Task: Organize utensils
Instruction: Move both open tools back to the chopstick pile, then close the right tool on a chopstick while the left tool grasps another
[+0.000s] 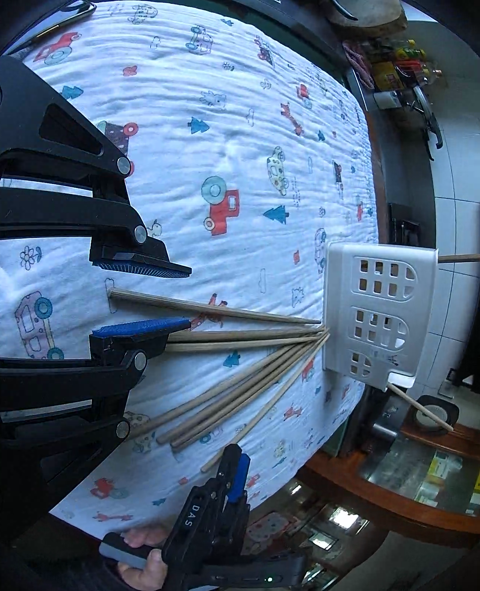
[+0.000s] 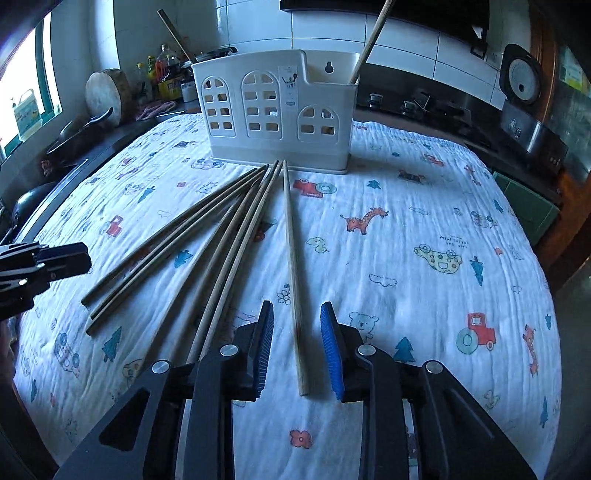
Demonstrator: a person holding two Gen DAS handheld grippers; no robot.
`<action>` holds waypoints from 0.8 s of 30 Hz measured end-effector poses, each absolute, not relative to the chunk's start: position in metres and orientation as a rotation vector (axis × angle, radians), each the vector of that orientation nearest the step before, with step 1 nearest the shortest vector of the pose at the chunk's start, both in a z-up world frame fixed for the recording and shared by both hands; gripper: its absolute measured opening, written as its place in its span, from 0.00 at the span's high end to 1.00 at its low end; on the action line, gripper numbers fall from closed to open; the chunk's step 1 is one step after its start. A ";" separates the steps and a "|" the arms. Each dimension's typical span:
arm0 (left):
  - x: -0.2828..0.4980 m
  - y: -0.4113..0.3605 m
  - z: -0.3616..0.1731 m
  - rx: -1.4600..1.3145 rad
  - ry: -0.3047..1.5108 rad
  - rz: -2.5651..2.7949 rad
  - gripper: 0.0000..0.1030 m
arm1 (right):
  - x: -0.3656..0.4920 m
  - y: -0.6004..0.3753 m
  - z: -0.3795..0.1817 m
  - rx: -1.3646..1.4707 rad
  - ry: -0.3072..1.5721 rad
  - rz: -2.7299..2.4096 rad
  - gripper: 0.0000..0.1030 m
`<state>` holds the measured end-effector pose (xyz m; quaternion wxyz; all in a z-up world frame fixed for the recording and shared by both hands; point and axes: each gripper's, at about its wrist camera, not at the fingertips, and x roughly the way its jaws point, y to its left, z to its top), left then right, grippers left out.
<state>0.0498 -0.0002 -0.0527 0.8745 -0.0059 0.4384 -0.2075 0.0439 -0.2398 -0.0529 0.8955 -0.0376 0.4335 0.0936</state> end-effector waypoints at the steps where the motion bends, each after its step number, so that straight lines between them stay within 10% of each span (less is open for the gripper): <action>1: 0.050 -0.002 -0.055 -0.009 0.921 -0.437 0.79 | 0.045 -0.240 -0.054 -0.076 0.903 0.193 0.76; 24: 0.063 -0.019 -0.070 0.056 0.968 -0.427 0.89 | 0.051 -0.242 -0.065 -0.096 0.933 0.201 0.91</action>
